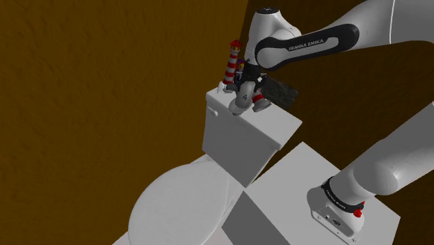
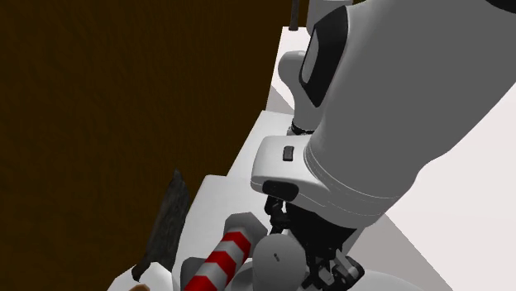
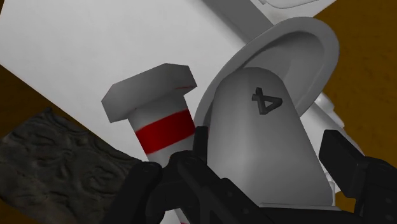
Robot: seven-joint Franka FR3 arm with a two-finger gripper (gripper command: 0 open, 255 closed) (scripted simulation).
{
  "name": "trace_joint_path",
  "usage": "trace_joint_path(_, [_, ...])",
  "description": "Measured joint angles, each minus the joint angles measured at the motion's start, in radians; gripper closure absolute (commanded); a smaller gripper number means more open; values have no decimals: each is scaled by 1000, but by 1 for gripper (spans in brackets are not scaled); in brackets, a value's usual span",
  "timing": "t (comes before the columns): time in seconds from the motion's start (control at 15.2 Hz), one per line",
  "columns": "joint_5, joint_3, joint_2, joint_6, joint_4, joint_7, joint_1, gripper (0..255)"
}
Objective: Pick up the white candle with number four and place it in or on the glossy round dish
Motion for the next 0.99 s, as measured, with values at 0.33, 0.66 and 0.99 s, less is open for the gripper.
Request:
trace_joint_path(0.33, [0, 0, 1, 1, 0, 0, 0, 0])
trace_joint_path(0.66, [0, 0, 1, 1, -1, 0, 0, 0])
trace_joint_path(0.99, [22, 7, -41, -106, 66, -14, 7, 0])
